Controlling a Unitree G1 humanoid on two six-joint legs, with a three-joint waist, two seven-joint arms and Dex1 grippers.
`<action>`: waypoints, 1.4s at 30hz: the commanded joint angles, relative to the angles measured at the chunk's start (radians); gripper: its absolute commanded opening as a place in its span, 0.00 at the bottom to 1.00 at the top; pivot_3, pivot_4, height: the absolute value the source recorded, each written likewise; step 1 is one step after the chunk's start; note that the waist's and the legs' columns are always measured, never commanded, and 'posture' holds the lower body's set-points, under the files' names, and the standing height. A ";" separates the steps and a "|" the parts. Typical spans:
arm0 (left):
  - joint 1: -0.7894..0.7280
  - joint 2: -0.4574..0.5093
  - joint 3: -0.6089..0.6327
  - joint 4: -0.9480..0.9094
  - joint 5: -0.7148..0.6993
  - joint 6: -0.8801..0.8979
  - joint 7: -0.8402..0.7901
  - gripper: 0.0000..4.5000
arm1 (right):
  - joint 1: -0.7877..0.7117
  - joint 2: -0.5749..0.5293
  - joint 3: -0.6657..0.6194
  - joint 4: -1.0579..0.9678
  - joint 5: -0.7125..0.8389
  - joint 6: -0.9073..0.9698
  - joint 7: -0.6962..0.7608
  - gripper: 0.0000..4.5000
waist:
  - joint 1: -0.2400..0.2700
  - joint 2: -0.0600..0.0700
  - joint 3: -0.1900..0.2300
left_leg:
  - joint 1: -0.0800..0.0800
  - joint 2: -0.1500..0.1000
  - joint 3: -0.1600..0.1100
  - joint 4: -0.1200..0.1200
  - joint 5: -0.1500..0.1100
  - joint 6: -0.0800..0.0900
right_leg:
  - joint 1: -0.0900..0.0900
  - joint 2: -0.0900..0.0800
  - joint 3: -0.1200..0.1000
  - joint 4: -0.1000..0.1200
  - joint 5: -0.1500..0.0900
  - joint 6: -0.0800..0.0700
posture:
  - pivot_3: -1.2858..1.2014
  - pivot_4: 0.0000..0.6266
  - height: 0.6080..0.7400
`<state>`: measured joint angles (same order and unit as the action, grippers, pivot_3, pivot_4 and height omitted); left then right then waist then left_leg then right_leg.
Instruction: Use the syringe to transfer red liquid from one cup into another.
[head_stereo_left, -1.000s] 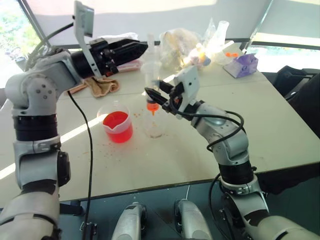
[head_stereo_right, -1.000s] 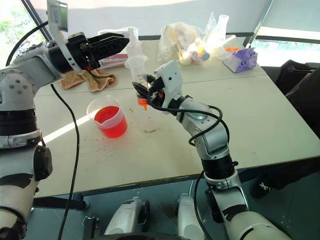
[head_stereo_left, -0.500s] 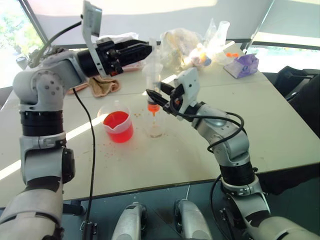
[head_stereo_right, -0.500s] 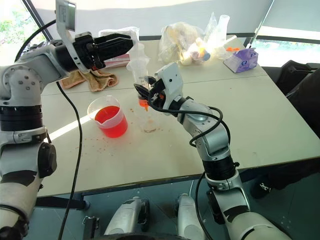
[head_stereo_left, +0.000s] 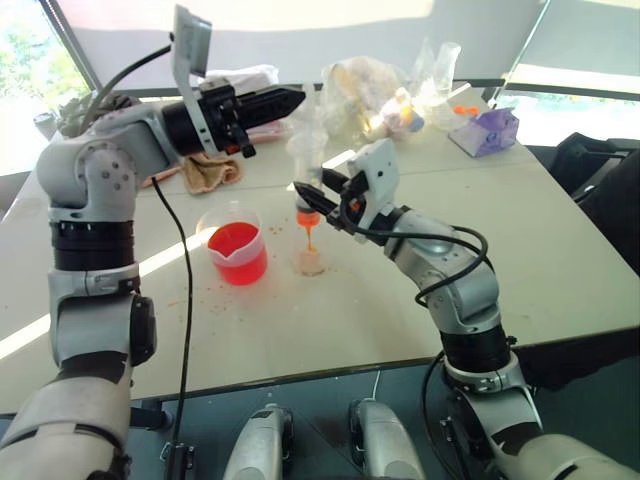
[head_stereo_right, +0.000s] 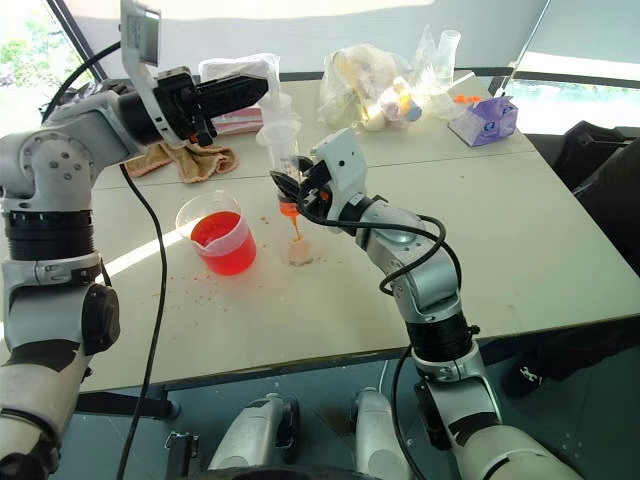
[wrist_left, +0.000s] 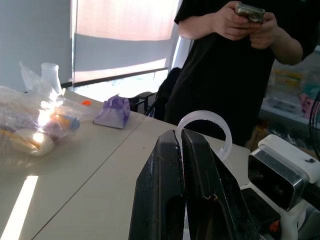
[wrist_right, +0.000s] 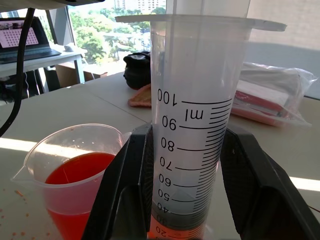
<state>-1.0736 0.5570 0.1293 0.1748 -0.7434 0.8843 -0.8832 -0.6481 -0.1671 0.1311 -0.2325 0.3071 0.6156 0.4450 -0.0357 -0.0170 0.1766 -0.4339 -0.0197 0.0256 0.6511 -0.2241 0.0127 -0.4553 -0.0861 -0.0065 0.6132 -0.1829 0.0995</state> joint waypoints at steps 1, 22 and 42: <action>0.009 -0.008 -0.036 -0.054 0.001 0.010 -0.029 0.01 | -0.038 0.005 -0.008 -0.058 0.011 -0.023 0.003 0.30 | 0.000 0.000 0.000 | 0.000 0.000 0.000 0.000 0.000 0.000 | 0.000 0.000 0.000 0.000 0.000 0.000 | 0.52 0.24 1.00; 0.069 -0.007 -0.048 -0.106 0.026 0.016 -0.025 0.01 | -0.060 -0.017 -0.037 -0.093 0.054 0.039 0.014 0.30 | 0.001 0.000 0.000 | 0.000 0.000 0.000 0.000 0.000 0.000 | 0.000 0.000 0.000 0.000 0.000 0.000 | 0.52 0.24 1.00; 0.082 -0.019 -0.054 -0.098 0.040 0.013 -0.028 0.01 | -0.083 -0.065 -0.088 -0.156 0.127 0.120 0.002 0.30 | 0.002 0.000 0.000 | 0.000 0.000 0.000 0.000 0.000 0.000 | 0.000 0.000 0.000 0.000 0.000 0.000 | 0.52 0.24 1.00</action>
<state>-1.0068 0.5402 0.1056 0.0948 -0.7069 0.8839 -0.8947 -0.6739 -0.2371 0.0922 -0.2979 0.4064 0.7632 0.4555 -0.0333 -0.0169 0.1766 -0.4339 -0.0197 0.0255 0.6515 -0.2241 0.0127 -0.4551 -0.0861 -0.0065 0.6134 -0.1829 0.0995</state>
